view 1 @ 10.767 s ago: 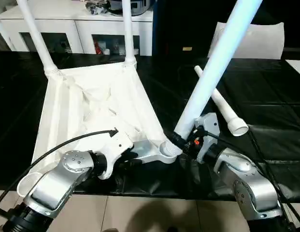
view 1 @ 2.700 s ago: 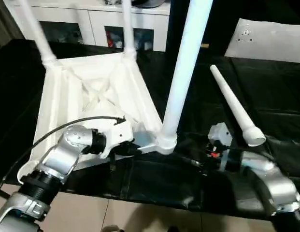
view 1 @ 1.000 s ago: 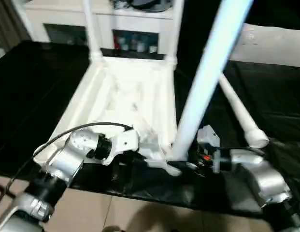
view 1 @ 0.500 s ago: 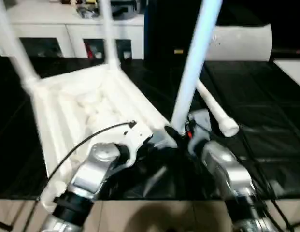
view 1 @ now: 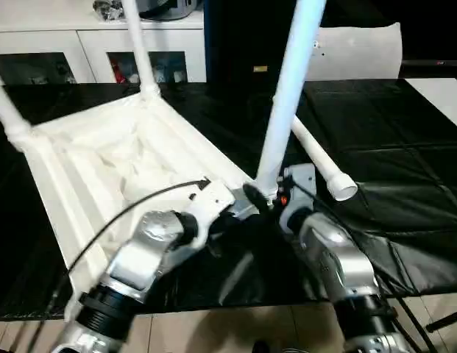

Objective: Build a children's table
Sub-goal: Rotate leg to tighten

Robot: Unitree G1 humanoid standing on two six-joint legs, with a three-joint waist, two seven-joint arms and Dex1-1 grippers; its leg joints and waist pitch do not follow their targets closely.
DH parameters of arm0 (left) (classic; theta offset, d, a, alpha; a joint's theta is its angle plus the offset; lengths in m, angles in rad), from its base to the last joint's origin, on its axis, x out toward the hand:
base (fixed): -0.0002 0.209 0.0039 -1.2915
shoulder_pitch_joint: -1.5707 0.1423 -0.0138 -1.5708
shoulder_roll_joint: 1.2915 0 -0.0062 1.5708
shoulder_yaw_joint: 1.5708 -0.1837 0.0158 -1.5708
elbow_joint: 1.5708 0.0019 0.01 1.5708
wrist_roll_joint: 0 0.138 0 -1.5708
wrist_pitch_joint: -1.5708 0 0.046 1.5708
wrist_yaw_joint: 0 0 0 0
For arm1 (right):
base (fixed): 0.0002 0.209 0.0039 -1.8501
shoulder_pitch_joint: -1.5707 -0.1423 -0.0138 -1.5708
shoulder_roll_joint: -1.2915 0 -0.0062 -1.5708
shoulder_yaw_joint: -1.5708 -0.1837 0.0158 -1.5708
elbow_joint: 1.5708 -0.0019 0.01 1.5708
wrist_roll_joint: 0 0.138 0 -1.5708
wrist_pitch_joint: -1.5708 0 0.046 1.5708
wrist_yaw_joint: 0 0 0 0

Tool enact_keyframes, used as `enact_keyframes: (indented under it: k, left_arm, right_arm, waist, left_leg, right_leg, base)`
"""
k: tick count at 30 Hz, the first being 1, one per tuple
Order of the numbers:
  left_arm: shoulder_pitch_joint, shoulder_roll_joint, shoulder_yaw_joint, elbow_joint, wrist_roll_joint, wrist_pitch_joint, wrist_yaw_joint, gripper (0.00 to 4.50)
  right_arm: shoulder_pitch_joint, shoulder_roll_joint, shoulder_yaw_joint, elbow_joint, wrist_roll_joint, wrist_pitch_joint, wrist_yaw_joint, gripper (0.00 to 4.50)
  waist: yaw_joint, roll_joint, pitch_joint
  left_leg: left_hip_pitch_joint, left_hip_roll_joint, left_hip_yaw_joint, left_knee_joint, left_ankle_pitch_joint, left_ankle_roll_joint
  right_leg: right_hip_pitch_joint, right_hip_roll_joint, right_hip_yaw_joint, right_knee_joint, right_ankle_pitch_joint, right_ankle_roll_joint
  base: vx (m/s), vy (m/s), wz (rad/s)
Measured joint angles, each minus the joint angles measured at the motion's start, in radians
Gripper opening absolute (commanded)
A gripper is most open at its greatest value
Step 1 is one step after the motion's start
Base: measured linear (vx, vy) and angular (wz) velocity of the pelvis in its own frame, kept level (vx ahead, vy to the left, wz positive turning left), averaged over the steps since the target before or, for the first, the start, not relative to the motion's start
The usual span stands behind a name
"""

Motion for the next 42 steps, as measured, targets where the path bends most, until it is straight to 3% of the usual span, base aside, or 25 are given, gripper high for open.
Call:
enact_keyframes:
  k: [4, 8, 10, 14, 15, 22, 26, 31, 33, 38, 39, 42]
  left_arm:
    - [-0.010, 0.067, -0.001, 0.032, -0.028, -0.096, -0.087, 0.00]
    - [-0.035, 0.110, 0.007, 0.060, -0.039, -0.153, -0.149, 0.00]
    - [-0.052, 0.152, -0.005, 0.087, -0.052, -0.213, -0.215, 0.00]
    - [-0.071, 0.212, -0.013, 0.144, -0.056, -0.300, -0.312, 0.00]
    - [-0.082, 0.220, -0.018, 0.159, -0.058, -0.318, -0.349, 0.00]
    - [-0.116, 0.237, -0.071, 0.219, -0.076, -0.414, -0.491, 0.00]
    - [-0.142, 0.245, -0.092, 0.256, -0.075, -0.465, -0.550, 0.00]
    - [-0.159, 0.248, -0.114, 0.273, -0.073, -0.507, -0.597, 0.00]
    - [-0.163, 0.248, -0.122, 0.278, -0.073, -0.517, -0.608, 0.00]
    - [-0.173, 0.247, -0.130, 0.295, -0.073, -0.541, -0.620, 0.00]
    - [-0.175, 0.247, -0.131, 0.299, -0.073, -0.544, -0.623, 0.00]
    - [-0.182, 0.245, -0.133, 0.313, -0.073, -0.557, -0.629, 0.00]
  right_arm:
    - [0.063, -0.103, 0.026, -0.065, 0.026, -0.022, 0.150, 4.43]
    - [0.079, -0.167, 0.034, -0.103, 0.038, -0.032, 0.247, 4.43]
    - [0.094, -0.242, 0.047, -0.127, 0.057, -0.043, 0.331, 4.43]
    - [0.095, -0.334, 0.049, -0.133, 0.059, -0.056, 0.452, 4.43]
    - [0.088, -0.355, 0.073, -0.133, 0.056, -0.071, 0.491, 4.43]
    - [0.001, -0.404, 0.128, -0.094, 0.041, -0.147, 0.626, 4.43]
    - [-0.022, -0.420, 0.155, -0.060, 0.030, -0.178, 0.682, 4.43]
    - [-0.026, -0.437, 0.188, -0.039, 0.030, -0.208, 0.755, 4.05]
    - [-0.033, -0.441, 0.204, -0.038, 0.030, -0.215, 0.783, 3.71]
    - [-0.046, -0.442, 0.215, -0.014, 0.028, -0.237, 0.809, 3.51]
    - [-0.050, -0.442, 0.218, -0.011, 0.026, -0.238, 0.811, 3.18]
    - [-0.059, -0.441, 0.226, 0.003, 0.021, -0.255, 0.824, 3.18]
  waist:
    - [0.022, -0.004, -0.001]
    - [0.043, -0.006, -0.003]
    - [0.056, -0.006, -0.003]
    - [0.068, -0.006, -0.003]
    - [0.076, -0.006, -0.003]
    - [0.116, -0.007, -0.003]
    - [0.125, -0.012, -0.004]
    - [0.137, -0.014, -0.003]
    - [0.139, -0.014, -0.003]
    - [0.140, -0.014, -0.004]
    - [0.140, -0.014, -0.004]
    - [0.140, -0.015, -0.004]
  left_leg:
    - [0.000, -0.001, 0.006, -0.007, -0.001, 0.001]
    - [-0.008, -0.001, 0.017, -0.012, 0.003, 0.007]
    - [-0.014, -0.001, 0.019, -0.013, 0.003, 0.007]
    - [-0.013, 0.000, 0.022, -0.012, 0.004, 0.008]
    - [-0.013, 0.000, 0.024, -0.011, 0.004, 0.008]
    - [-0.006, 0.001, 0.037, -0.009, 0.007, 0.009]
    - [-0.002, 0.000, 0.042, -0.010, 0.007, 0.009]
    - [0.000, 0.000, 0.044, -0.010, 0.007, 0.009]
    - [0.000, 0.000, 0.044, -0.010, 0.007, 0.009]
    - [0.001, 0.000, 0.045, -0.010, 0.007, 0.009]
    - [0.001, 0.000, 0.045, -0.010, 0.007, 0.009]
    - [0.001, 0.001, 0.045, -0.010, 0.007, 0.009]
  right_leg:
    - [-0.007, 0.000, 0.009, 0.007, 0.013, -0.001]
    - [-0.032, 0.002, 0.025, 0.027, 0.008, -0.009]
    - [-0.040, 0.002, 0.026, 0.030, 0.006, -0.011]
    - [-0.042, 0.003, 0.029, 0.033, 0.006, -0.013]
    - [-0.042, 0.003, 0.030, 0.033, 0.007, -0.014]
    - [-0.039, 0.002, 0.042, 0.035, 0.010, -0.013]
    - [-0.039, 0.002, 0.050, 0.040, 0.009, -0.011]
    - [-0.039, 0.002, 0.052, 0.041, 0.008, -0.010]
    - [-0.039, 0.002, 0.052, 0.042, 0.008, -0.010]
    - [-0.039, 0.002, 0.053, 0.042, 0.008, -0.010]
    - [-0.039, 0.002, 0.053, 0.042, 0.008, -0.010]
    - [-0.039, 0.002, 0.053, 0.042, 0.008, -0.010]
  base:
    - [0.045, -0.012, 0.04]
    - [0.043, -0.021, -0.03]
    - [0.000, 0.000, 0.00]
    - [0.000, 0.000, 0.00]
    - [0.000, 0.000, 0.00]
    - [0.000, 0.000, 0.00]
    - [0.000, 0.000, 0.00]
    - [0.000, 0.000, 0.00]
    - [0.000, 0.000, 0.00]
    - [0.000, 0.000, 0.00]
    - [0.000, 0.000, 0.00]
    - [0.000, 0.000, 0.00]
